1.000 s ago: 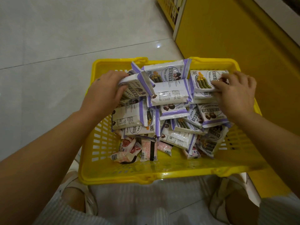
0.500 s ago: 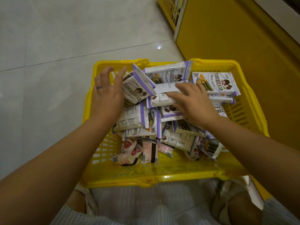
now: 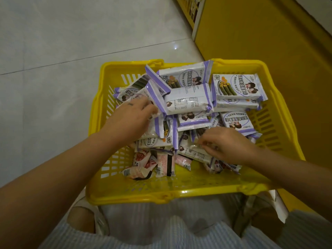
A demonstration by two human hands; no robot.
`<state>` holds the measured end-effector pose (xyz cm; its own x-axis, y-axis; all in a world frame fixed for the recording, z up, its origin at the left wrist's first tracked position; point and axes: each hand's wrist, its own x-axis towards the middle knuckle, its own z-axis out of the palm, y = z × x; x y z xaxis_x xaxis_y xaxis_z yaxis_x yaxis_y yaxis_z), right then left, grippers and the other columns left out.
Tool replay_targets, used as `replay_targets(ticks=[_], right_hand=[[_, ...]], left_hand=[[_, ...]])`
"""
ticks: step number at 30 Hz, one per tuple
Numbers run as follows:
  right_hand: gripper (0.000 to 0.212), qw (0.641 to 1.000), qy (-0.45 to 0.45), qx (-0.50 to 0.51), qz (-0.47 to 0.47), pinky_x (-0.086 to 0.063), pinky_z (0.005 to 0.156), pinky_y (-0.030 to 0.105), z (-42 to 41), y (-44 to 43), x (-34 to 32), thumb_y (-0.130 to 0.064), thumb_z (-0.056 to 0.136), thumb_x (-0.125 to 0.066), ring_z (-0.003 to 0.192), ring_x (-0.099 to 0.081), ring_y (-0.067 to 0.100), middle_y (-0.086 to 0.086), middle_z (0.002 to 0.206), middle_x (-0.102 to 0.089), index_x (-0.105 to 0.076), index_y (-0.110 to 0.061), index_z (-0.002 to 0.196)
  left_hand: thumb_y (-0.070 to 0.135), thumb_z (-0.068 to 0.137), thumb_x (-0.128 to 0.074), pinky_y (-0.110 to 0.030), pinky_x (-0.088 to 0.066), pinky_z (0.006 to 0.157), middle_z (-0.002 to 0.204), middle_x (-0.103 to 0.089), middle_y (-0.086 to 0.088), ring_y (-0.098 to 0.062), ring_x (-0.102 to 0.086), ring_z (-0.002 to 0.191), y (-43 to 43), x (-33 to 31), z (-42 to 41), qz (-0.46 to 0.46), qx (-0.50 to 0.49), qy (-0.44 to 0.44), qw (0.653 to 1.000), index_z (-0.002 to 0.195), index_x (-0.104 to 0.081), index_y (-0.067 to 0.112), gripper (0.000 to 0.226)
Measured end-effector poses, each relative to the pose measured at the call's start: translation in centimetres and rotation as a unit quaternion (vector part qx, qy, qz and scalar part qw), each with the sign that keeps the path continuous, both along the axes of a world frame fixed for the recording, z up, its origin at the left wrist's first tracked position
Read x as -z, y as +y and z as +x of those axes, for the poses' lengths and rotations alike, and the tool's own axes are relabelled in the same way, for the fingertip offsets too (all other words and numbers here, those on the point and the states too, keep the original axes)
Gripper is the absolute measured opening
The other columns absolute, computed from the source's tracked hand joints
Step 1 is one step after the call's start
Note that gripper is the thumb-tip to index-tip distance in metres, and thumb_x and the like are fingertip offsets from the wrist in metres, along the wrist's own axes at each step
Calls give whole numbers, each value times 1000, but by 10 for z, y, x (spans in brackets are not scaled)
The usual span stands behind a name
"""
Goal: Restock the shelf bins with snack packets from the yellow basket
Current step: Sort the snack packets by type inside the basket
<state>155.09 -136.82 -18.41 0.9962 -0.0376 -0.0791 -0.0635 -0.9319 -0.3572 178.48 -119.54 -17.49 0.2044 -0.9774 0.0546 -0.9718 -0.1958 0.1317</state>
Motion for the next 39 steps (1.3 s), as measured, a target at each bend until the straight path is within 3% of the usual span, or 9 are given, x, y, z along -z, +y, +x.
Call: replay_targets(ticks=[5,8,11,16,19,24,31,35,39], right_hand=[[23,994,93,30,-56,-47,67,29,-25,-22,11,-23,84,-69,93,-60,20,2,103,-63,-69,-18,106],[28,990,92,17,-103,-54,71,40,-34,-31,12,-21,75,-79,93,-61,26,6,103,-65,-71,-14,101],[33,987,59,2,-147,-54,69,37,-37,-39,12,-18,65,-86,91,-63,29,9,101,-66,-73,-12,95],[26,984,43,-42,-168,-53,59,35,-41,-48,9,-17,67,-83,82,-62,27,7,90,-66,-70,-12,89],[20,970,176,-63,-159,-48,59,27,-50,-50,10,-29,87,-63,83,-64,17,-4,103,-66,-63,-26,107],[57,901,344,-101,-246,-25,48,23,-57,-50,12,-14,92,-47,101,-62,16,-10,148,-41,-35,-37,143],[45,879,351,-109,-302,-36,59,26,-47,-40,11,-7,95,-45,92,-61,19,-1,129,-55,-47,-24,136],[33,904,345,-83,-239,-38,67,21,-44,-44,3,-17,95,-50,101,-60,16,-4,120,-62,-59,-27,124],[13,925,377,31,-40,-49,73,18,-29,-52,-26,-21,88,-66,86,-61,6,-7,104,-69,-71,-23,100]], left_hand=[[18,77,-74,-49,-41,96,119,-60,-10,-33,-57,109,-11,16,-27,9,157,-43,987,113,-64,16,38],[39,86,-64,-62,-10,113,147,-36,-13,-34,-25,140,-10,37,-31,90,158,-91,979,133,-48,23,53],[40,91,-58,-62,6,111,155,-21,-12,-33,-8,145,-6,49,-28,118,160,-140,970,140,-38,30,55],[28,81,-72,-64,-8,110,146,-40,-17,-36,-29,139,-10,42,-30,107,149,-141,973,131,-54,25,53],[14,68,-82,-63,-19,108,135,-50,-19,-38,-42,130,-10,37,-27,56,126,-137,981,118,-63,18,53],[23,91,-57,-50,7,115,155,-13,-12,-30,0,143,-9,47,-16,105,111,-131,980,143,-31,30,59],[39,90,-58,-52,-2,116,155,-14,-10,-30,-1,145,-7,45,-13,127,139,-114,976,144,-31,32,61],[34,85,-66,-51,-4,116,149,-35,-12,-33,-17,144,-7,37,-14,74,151,-80,982,133,-52,25,51],[25,77,-78,-58,-25,110,130,-55,-17,-39,-43,130,-10,24,-13,8,149,-65,987,111,-68,13,37]])
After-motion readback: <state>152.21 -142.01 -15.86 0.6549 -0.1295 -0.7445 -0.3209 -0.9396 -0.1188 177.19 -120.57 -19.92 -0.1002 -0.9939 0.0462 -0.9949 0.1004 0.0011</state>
